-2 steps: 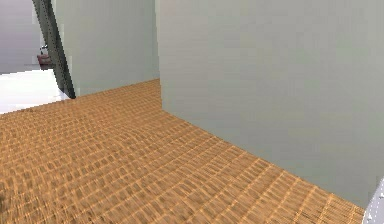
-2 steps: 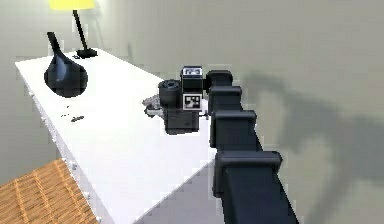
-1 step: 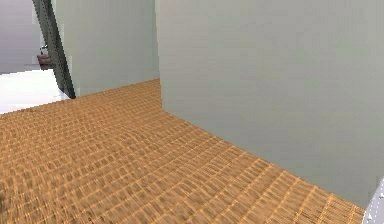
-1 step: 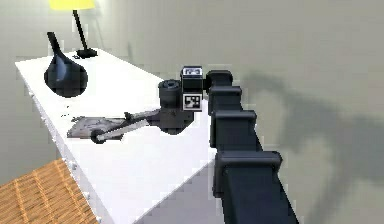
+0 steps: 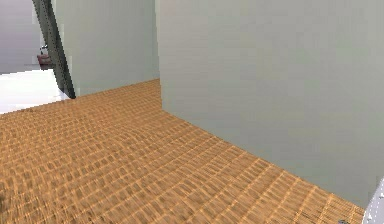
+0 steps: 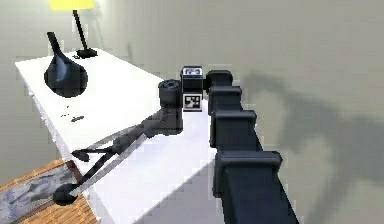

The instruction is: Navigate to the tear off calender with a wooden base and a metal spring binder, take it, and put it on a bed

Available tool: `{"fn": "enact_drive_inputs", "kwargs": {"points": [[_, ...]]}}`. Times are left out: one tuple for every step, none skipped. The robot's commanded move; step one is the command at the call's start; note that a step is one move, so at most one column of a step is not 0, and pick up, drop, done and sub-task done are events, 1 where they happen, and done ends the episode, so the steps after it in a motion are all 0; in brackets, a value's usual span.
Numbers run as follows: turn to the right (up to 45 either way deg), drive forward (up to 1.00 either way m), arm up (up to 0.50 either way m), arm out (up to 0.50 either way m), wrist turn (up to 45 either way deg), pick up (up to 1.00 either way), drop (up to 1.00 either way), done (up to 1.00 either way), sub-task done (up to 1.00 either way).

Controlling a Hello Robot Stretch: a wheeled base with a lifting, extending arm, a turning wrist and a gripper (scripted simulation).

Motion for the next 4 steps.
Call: {"fn": "enact_drive_inputs", "kwargs": {"points": [[0.0,0.00,0.00,0.00,-27.0,0.00,0.00,0.00,0.00],[0.0,0.00,0.00,-0.20,0.0,0.00,0.00,0.00,0.00],[-45.0,0.00,0.00,0.00,0.0,0.00,0.00,0.00,0.00],[-45.0,0.00,0.00,0.00,0.0,0.00,0.00,0.00,0.00]]}}
